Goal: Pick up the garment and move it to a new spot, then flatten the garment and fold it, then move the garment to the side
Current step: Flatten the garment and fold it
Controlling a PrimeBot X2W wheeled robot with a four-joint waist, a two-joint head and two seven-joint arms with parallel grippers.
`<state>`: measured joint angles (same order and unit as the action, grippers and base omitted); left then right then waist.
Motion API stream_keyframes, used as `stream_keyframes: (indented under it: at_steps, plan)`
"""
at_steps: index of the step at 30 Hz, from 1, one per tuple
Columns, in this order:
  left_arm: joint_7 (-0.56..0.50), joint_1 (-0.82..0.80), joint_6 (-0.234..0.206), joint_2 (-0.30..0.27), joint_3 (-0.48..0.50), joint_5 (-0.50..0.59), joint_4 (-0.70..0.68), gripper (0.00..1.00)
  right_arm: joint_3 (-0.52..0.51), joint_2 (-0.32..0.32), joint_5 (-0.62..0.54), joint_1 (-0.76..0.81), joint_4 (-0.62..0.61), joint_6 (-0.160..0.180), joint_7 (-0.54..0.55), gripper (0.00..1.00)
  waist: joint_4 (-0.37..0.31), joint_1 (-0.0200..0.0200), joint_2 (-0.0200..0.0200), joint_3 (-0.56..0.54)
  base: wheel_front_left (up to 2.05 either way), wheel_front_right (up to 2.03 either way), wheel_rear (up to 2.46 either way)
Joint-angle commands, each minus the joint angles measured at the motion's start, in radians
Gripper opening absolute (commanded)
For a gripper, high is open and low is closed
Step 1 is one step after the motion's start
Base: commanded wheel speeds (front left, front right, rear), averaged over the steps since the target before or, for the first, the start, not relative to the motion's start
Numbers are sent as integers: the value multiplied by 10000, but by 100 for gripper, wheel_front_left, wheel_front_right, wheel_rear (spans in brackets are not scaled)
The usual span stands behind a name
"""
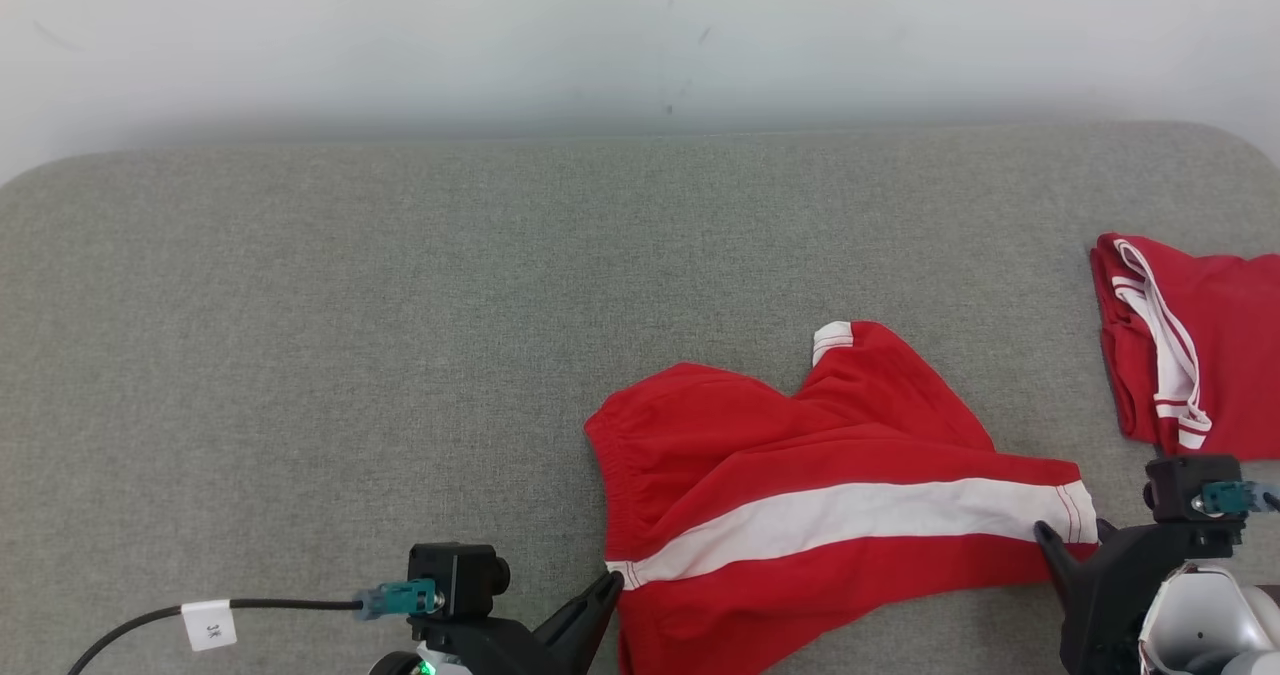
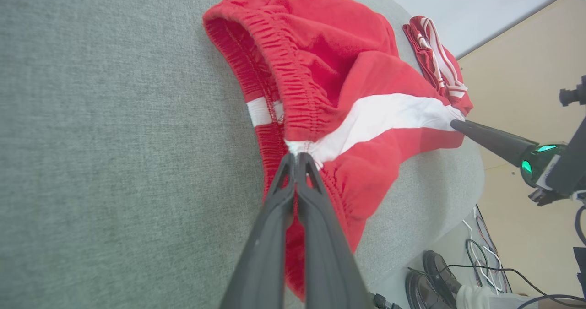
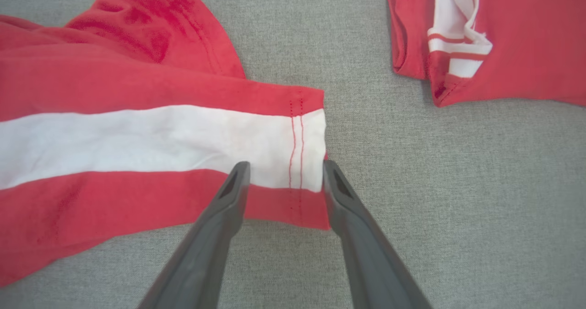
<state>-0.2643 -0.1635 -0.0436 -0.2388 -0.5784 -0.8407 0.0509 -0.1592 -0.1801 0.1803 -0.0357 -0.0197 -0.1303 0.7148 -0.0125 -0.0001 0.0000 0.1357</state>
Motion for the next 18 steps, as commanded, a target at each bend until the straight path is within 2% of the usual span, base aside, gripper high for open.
stream_keyframes:
  at_steps: [1,2,6,8,13,18]
  plan:
    - [21,87,23,3,-24,28,25,0,-90,58,-98,88,-54,-2,-145,81,-11,1,0,-26,0,0,0]
    - [10,71,18,9,-41,38,37,0,-139,105,-156,38,-43,-2,-208,69,-12,1,0,-39,0,0,0]
    - [-51,-11,26,13,-105,45,42,0,-313,257,-512,-201,148,-2,-295,59,-20,1,0,-100,0,0,0]
    - [-54,-23,16,9,-122,40,37,0,-300,320,-593,-313,240,-2,-303,49,-26,1,0,-119,0,0,0]
    - [-94,-15,8,-6,-170,18,15,0,-391,431,-736,-552,589,-2,-342,38,12,1,0,-159,0,0,0]
    - [-162,-14,-21,-25,-178,-34,-20,0,-768,547,-1043,-620,728,-2,-232,40,65,1,0,-157,0,0,0]
